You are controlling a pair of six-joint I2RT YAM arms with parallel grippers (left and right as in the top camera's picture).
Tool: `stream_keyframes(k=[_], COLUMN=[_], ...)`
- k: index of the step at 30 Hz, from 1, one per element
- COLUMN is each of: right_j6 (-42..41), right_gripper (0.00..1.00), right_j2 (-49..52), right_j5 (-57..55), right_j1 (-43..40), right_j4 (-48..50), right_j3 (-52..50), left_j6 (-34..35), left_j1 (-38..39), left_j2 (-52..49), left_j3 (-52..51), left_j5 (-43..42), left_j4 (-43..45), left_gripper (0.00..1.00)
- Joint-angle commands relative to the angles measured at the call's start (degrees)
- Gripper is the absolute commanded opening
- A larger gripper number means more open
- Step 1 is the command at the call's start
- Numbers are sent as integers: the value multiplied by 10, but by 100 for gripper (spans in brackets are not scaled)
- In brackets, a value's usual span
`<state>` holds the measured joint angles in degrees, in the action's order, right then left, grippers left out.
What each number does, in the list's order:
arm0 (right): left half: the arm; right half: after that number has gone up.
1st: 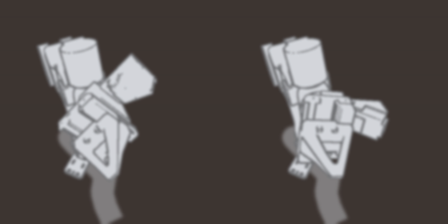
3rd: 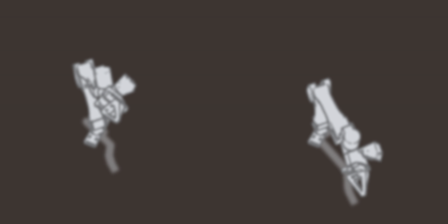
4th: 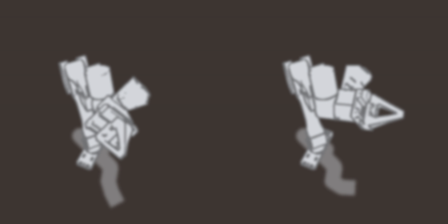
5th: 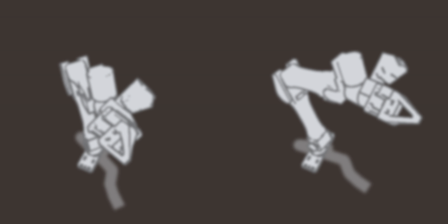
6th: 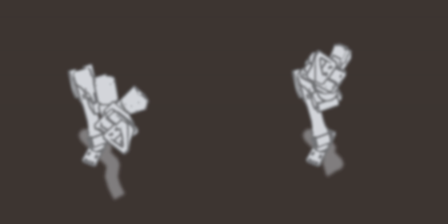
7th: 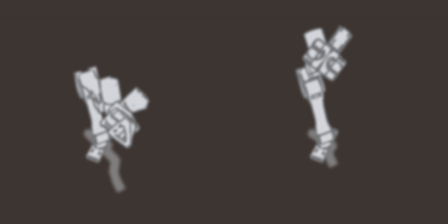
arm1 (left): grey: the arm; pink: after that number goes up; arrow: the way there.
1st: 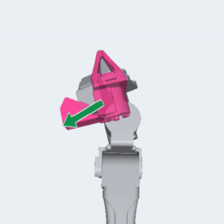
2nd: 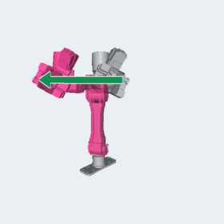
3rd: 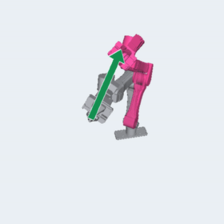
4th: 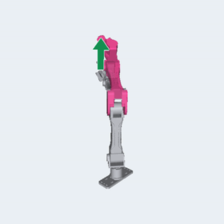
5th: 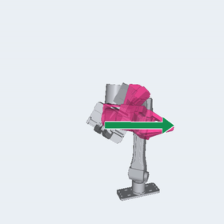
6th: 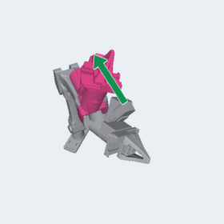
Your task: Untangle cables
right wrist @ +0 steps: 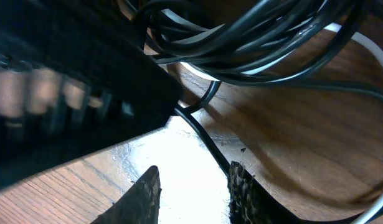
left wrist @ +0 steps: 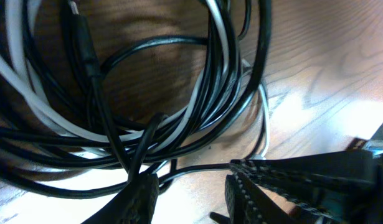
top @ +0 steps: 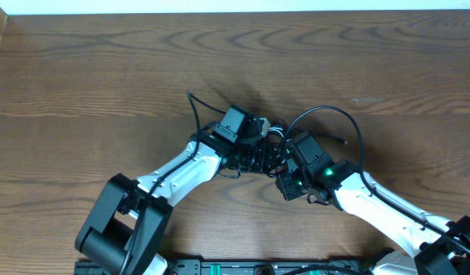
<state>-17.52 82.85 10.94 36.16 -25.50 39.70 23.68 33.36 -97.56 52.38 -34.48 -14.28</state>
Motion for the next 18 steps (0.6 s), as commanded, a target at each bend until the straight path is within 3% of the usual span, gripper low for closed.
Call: stream_keyframes(k=[1,5,11,13,18], right_j6=[18,45,56,56,56], right_gripper=[32,33,34,40,36], right_j2=[-7,-7,-7,-7,-7], right_j5=[-3,-5,-11,-12,-12], right_j1=[-3,-3,-3,-3,-2], right_j4=[-1,2,4,4,4], right_j3=[8,8,8,8,8], left_j6=[-23,-25,-72,-76,-91], left_j1=[2,0,-14,-14,-12], left_j2=[-18,-18,5,13,12], left_j3=[10,10,24,24,22], left_j5=[22,22,25,55,125], left_j4=[3,11,-21,-29,-52], left_gripper=[36,35,42,42,42])
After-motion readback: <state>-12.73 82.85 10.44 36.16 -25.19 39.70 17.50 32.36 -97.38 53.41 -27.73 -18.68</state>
